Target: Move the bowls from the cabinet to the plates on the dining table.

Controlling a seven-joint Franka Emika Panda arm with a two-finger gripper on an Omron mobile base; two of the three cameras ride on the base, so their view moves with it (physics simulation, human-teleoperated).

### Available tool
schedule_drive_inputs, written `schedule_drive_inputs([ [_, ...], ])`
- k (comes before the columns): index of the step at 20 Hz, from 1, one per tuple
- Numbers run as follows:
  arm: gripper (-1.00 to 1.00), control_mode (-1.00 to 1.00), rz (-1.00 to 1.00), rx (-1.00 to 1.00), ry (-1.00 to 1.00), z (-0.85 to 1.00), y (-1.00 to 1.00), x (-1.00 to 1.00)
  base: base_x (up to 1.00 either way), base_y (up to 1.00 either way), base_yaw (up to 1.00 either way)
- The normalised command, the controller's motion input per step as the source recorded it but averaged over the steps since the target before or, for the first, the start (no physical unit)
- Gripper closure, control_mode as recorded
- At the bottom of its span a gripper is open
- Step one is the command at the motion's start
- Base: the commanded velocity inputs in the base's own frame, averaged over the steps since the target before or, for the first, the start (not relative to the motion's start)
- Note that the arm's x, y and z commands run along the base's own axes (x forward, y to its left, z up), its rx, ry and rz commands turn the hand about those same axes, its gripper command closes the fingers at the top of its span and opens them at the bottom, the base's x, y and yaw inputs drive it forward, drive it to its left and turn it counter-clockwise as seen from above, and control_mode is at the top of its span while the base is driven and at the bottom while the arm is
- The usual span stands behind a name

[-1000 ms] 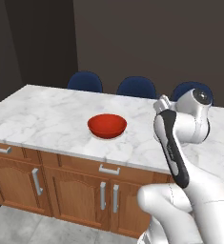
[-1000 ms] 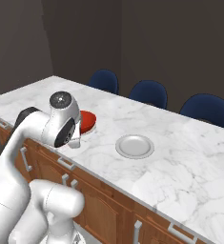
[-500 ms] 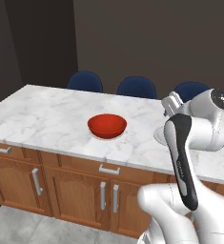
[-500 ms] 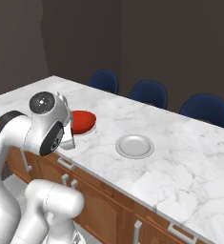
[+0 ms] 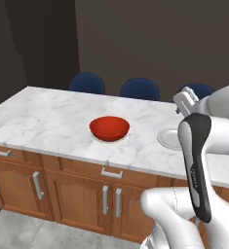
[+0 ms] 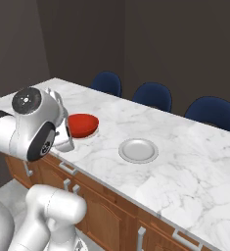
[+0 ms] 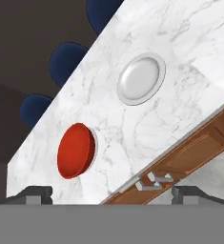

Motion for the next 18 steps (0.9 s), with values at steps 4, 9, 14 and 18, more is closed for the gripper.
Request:
schedule_drive_inputs([
  [4, -1.0, -1.0, 0.04, -0.12, -0.04, 0.15, -0.05, -0.27, 0.0, 0.0, 0.0],
  [9, -1.0, 1.0, 0.0, 0.0, 0.0, 0.0, 0.0, 0.0, -0.26, -0.08, 0.03],
  [14, -1.0, 1.0, 0.0, 0.0, 0.0, 0.0, 0.0, 0.0, -0.21, -0.39, -0.03],
  [18, -1.0, 1.0, 0.0, 0.0, 0.0, 0.0, 0.0, 0.0, -0.05, -0.54, -0.05],
])
